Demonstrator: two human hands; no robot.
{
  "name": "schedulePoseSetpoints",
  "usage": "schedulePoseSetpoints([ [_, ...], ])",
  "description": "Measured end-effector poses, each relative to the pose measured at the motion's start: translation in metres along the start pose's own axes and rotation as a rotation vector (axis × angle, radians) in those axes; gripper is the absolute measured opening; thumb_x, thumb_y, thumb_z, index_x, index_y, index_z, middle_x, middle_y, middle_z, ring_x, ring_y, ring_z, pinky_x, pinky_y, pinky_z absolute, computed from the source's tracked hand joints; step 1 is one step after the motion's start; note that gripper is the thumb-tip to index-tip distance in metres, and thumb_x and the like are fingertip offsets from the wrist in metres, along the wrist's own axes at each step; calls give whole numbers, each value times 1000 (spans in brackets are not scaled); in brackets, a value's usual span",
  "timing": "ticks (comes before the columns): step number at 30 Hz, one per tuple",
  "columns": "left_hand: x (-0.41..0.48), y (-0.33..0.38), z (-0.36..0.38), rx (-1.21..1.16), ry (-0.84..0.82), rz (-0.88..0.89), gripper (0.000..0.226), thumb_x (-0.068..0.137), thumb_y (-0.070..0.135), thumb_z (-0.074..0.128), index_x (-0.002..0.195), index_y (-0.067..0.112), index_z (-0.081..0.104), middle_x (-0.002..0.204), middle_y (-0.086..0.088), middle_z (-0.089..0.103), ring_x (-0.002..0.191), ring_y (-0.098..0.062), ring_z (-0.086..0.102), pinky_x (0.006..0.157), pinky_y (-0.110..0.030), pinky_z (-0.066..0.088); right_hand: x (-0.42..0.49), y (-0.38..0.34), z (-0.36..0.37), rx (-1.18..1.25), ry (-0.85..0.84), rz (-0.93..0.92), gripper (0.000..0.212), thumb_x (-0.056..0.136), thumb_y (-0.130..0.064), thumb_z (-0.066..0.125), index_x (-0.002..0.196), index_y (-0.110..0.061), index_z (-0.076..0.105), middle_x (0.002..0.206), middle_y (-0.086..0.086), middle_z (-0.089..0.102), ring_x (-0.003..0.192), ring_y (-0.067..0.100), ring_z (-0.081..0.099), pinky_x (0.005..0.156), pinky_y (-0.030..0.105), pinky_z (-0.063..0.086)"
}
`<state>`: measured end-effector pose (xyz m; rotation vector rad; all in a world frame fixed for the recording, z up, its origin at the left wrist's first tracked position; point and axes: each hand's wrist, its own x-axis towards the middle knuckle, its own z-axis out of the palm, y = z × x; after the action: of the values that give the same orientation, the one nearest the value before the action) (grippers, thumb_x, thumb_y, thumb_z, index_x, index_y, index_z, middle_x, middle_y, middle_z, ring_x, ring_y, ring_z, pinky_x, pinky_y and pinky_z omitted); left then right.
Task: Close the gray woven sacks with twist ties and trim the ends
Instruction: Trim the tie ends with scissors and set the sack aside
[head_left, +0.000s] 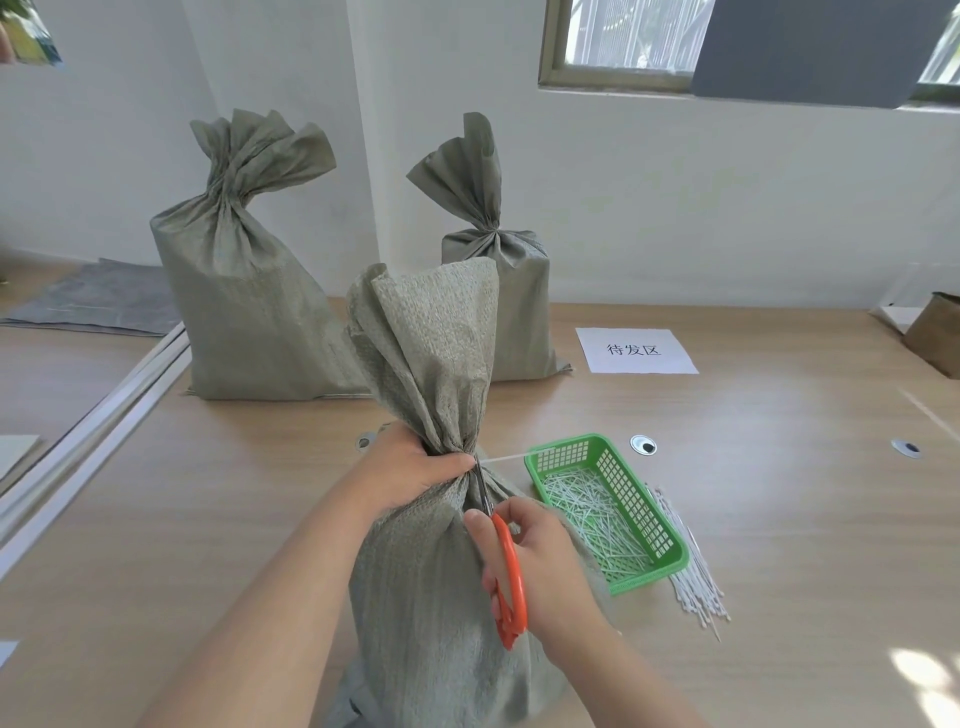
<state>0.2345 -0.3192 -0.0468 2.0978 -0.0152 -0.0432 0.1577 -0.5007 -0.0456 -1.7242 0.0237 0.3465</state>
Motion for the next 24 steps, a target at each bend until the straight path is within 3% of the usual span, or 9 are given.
schedulePoseSetpoints([
  [3,1,-1,0,14,2,8,19,83,23,82,101,18,78,100,9,77,95,3,66,82,-14,47,0,3,2,-23,15,-18,36,90,-42,64,90,-8,53,53,11,53,36,20,47,39,25,39],
  [5,1,-1,0,6,-2,13,19,83,23,82,101,20,78,99,11,76,92,13,63,81,-13,47,0,4,2,-48,27,-36,38,88,-47,63,88,-10,53,54,9,52,36,21,49,40,28,40],
  [8,1,-2,1,-5,3,17,19,83,21,83,101,19,77,98,11,76,81,24,59,74,-3,45,0,5,0,-79,44,-57,41,84,-50,63,86,-11,53,56,9,51,36,20,48,41,28,39],
  [14,4,-4,2,35,2,37,15,83,22,82,96,26,74,97,13,75,81,26,57,72,3,41,4,7,-1,-142,50,-87,46,70,-64,59,78,-19,55,52,3,52,41,17,45,46,32,41],
  [20,3,-4,2,58,7,30,17,83,24,82,98,26,74,93,18,72,78,30,54,70,4,39,7,12,0,-177,73,-102,36,78,-57,60,74,-22,51,52,1,51,41,18,45,46,31,39],
  [22,2,-3,1,58,2,25,17,83,25,82,99,25,74,94,18,72,79,28,55,71,1,40,7,15,4,-185,92,-100,34,80,-55,58,74,-22,50,50,-1,49,43,18,45,46,29,38],
  [24,1,-2,1,40,-5,22,21,81,28,84,99,26,75,97,15,74,89,19,58,79,-11,45,6,19,8,-191,111,-97,33,80,-55,55,73,-24,48,49,-4,47,43,18,45,46,28,37],
])
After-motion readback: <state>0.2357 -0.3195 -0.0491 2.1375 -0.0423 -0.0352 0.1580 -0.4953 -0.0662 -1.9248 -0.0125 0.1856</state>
